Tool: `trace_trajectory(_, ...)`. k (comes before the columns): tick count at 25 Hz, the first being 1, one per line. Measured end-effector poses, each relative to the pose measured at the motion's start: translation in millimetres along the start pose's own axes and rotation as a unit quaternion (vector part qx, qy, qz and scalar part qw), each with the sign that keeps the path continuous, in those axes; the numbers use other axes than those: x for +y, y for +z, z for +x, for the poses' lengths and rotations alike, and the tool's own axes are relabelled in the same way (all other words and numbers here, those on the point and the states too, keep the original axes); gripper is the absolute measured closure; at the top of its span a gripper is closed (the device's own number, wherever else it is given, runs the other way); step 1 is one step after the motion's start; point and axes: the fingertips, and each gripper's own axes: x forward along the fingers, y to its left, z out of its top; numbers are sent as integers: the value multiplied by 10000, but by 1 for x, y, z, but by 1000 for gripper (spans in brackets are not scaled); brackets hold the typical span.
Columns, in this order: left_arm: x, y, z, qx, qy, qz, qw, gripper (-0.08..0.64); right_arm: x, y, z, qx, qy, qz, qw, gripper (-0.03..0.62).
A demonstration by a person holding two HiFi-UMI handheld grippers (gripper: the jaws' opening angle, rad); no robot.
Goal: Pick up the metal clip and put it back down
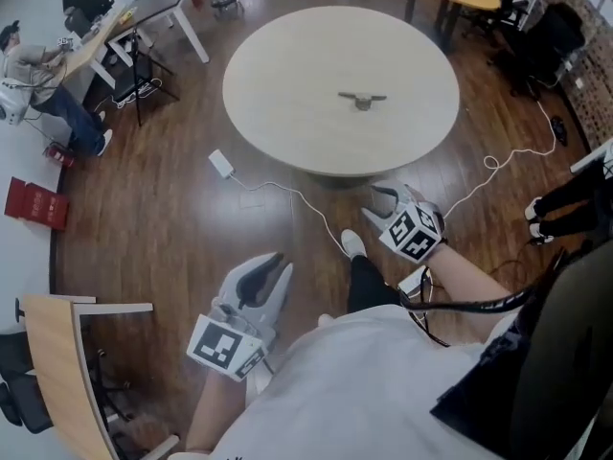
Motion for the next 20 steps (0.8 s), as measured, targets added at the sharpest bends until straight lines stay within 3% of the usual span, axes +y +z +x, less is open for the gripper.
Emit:
trace_trajectory(5, -38, -21, -22, 152, -452, -124, 9988, 514, 84, 25, -59, -168, 481, 342, 9981, 400)
trace_trajectory(12, -79, -39, -28, 211, -804, 3, 9965, 514, 109, 39, -122, -736, 175, 594, 9954, 407)
trace_trajectory(20, -146, -55, -13, 334, -1048, 118, 9939, 514, 131, -1, -199, -1064, -64, 883, 9904, 426)
